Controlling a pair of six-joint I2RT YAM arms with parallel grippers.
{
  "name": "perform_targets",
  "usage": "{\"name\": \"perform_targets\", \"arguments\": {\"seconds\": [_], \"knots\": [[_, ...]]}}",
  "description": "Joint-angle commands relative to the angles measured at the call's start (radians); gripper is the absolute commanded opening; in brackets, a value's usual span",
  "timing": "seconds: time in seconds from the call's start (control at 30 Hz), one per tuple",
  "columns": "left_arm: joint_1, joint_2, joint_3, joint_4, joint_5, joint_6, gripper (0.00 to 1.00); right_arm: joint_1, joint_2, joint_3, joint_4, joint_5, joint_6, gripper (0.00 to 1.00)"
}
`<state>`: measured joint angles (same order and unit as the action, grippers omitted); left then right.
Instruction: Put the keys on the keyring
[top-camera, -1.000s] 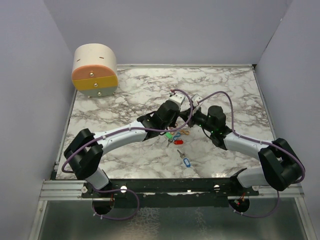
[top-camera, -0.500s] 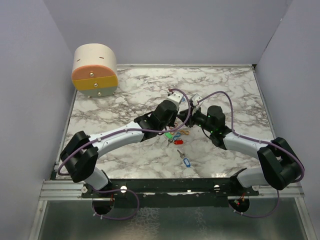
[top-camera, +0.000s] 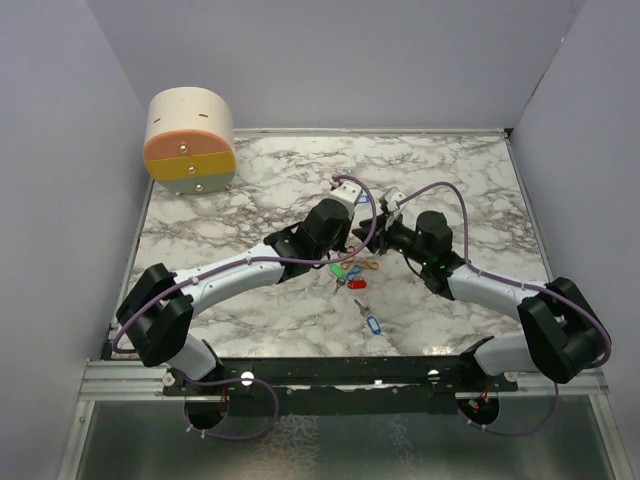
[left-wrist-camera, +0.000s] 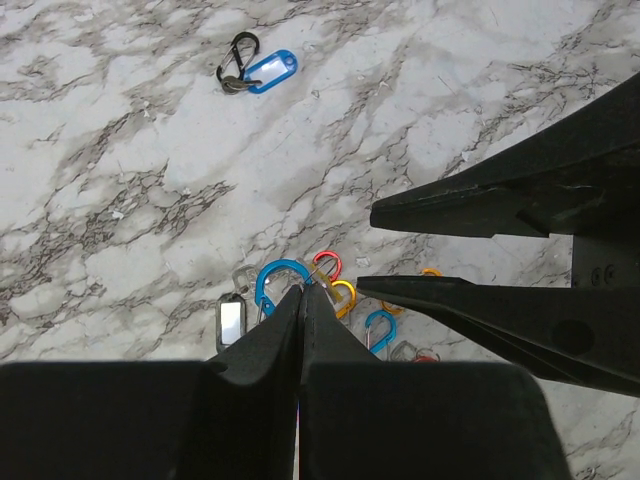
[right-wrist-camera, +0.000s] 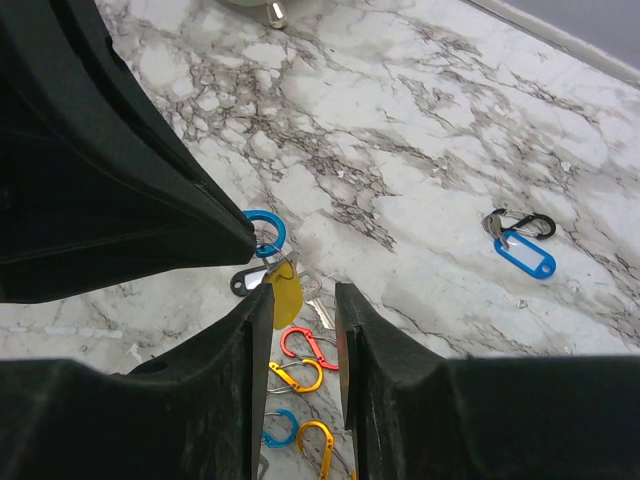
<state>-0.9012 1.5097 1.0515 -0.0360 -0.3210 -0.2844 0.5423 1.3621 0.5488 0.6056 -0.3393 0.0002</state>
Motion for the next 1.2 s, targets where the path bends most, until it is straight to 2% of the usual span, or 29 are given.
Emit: {"name": "perform_targets", "arguments": {"seconds": [0.0, 0.6, 0.77, 0.93, 1.03, 1.1, 1.17], "knots": [[0.008, -0.033, -0.002, 0.031, 0.033, -0.004, 0.0, 0.005, -0.032, 0.003, 0.027, -0.039, 0.002, 0.32], [0.009, -0.042, -0.019, 0.058, 0.112, 0.005, 0.0, 0.005, -0.006, -0.001, 0.052, -0.011, 0.023, 0.32], [0.009, -0.041, -0.019, 0.055, 0.098, 0.006, 0.0, 0.005, -0.002, 0.003, 0.045, 0.033, 0.027, 0.32], [0.013, -0.042, -0.025, 0.021, 0.032, -0.011, 0.0, 0.005, 0.031, 0.056, -0.056, 0.133, 0.04, 0.32], [0.024, -0.044, -0.049, -0.001, -0.011, -0.032, 0.07, 0.005, 0.085, 0.113, -0.136, 0.127, 0.049, 0.32], [0.034, -0.052, -0.076, -0.006, -0.027, -0.049, 0.21, 0.005, 0.131, 0.152, -0.174, 0.097, 0.047, 0.32], [0.046, -0.067, -0.108, -0.001, -0.039, -0.066, 0.4, 0.005, 0.176, 0.19, -0.206, 0.057, 0.048, 0.32]]}}
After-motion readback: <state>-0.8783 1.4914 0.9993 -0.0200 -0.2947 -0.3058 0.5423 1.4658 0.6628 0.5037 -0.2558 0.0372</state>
